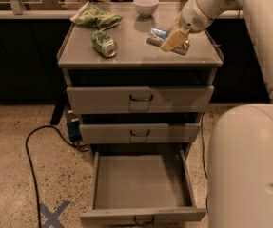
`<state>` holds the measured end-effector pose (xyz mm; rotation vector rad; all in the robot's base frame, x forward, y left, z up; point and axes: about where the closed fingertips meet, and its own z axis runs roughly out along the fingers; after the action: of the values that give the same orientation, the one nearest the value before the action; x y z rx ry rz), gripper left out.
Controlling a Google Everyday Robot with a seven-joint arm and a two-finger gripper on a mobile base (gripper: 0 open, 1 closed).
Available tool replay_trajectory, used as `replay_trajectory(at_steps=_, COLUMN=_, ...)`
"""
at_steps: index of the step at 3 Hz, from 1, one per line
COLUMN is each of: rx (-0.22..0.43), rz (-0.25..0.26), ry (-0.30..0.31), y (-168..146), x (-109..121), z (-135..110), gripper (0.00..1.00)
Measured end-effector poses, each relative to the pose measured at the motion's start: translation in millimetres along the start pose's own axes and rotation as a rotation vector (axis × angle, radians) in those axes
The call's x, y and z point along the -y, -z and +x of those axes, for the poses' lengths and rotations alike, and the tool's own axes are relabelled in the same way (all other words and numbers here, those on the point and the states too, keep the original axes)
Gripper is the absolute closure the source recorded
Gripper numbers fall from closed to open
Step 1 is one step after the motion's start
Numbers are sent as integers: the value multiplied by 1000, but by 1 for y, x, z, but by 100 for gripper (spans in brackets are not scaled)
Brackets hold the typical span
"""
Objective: Place redbull can into bottom drawer
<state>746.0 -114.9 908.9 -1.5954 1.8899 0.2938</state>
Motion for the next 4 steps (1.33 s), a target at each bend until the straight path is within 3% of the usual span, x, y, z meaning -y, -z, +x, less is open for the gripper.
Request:
replay_trajectory(at_steps=1, rx=61, rz=34, ry=51, y=39, x=-30, z=-24, gripper=100)
replay_trajectory(at_steps=2, rx=50, rz=-14, ry=90, y=47, x=-78, z=-30, gripper=100)
replay_trajectory(at_steps=3, rx=17, rz=-88, ry=82, y=19, x=-102, z=-17, gripper=100)
replay_trajectory(at_steps=4, rx=17, rz=-88, ry=82, y=19, x=-102, z=-17, gripper=100)
